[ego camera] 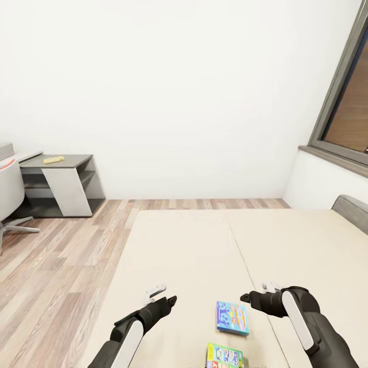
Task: Put all the toys in the child's room - the three board games (two on the bed and one on the table), the two jigsaw puzzles on the table, and the tennis ball on the table - inside the toy box on the table in the child's room.
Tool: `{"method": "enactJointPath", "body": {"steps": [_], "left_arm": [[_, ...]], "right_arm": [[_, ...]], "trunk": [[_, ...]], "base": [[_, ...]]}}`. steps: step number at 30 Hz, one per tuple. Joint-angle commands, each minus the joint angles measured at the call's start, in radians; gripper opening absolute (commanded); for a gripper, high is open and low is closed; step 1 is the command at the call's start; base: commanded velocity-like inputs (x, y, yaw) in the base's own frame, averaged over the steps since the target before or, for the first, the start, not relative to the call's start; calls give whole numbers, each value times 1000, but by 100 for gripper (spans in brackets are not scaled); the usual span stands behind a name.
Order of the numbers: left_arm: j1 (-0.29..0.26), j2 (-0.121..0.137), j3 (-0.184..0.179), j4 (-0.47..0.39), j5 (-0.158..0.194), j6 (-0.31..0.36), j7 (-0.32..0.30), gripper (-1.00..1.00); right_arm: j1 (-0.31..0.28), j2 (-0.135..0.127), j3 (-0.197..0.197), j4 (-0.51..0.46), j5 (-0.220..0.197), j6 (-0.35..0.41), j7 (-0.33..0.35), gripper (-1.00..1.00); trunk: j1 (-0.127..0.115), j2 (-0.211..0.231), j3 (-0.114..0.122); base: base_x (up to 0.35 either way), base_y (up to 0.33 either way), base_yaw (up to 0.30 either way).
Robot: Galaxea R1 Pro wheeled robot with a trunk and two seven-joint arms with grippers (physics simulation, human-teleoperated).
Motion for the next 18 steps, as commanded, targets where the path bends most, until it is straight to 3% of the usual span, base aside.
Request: {"method": "enactJointPath", "body": {"steps": [1,18], "left_arm": [[-1,0,-1,-2,11,3,9,100],[-1,0,0,-1,9,4,9,100]], "right_arm": [[-1,-1,-1,0,-1,4,0,100],[-2,-1,-1,22,-1,4,0,100]], "trunk": [[0,-1,-3],[0,-1,-30]], "base": [[0,0,0],[0,0,0]]}}
